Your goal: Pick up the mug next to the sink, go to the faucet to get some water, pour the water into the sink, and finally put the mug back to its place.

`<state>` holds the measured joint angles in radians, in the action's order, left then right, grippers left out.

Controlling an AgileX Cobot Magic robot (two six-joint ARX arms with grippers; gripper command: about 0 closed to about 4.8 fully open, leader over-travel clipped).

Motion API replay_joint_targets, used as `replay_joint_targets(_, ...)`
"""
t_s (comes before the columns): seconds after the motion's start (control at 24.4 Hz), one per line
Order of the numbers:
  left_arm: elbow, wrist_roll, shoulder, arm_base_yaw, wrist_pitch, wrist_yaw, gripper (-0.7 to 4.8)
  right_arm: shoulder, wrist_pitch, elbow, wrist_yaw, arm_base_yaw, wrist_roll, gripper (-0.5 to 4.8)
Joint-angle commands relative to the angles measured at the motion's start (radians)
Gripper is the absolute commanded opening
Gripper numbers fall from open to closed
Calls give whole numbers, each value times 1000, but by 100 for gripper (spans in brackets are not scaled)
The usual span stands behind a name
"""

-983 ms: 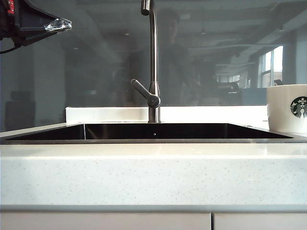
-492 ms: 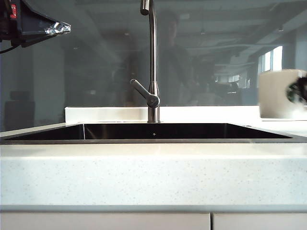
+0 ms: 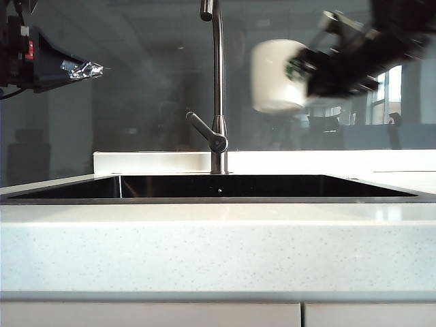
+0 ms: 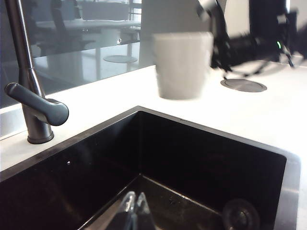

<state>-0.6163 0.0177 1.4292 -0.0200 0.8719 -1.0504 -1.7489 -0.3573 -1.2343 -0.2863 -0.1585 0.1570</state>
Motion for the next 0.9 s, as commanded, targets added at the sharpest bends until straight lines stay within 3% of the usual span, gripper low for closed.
replay_joint_targets(0.04,-3,-10,-3,0,13,-6,-5,-73,35,-167,26,-59,-5,-4)
replay_joint_targets(0.33,-3,-7,-3,-2,39,-24,-5,-259,141,-494,58,-142,-4,-4)
replay_joint_targets(0.61,-97,-39,58,-26,39,0,-5,-304,156,-625,83,-167,0,-4)
replay_joint_targets(0.9,-309,-74,291,-34,26,4,-5,-307,203,-691,77,-177,0,-4)
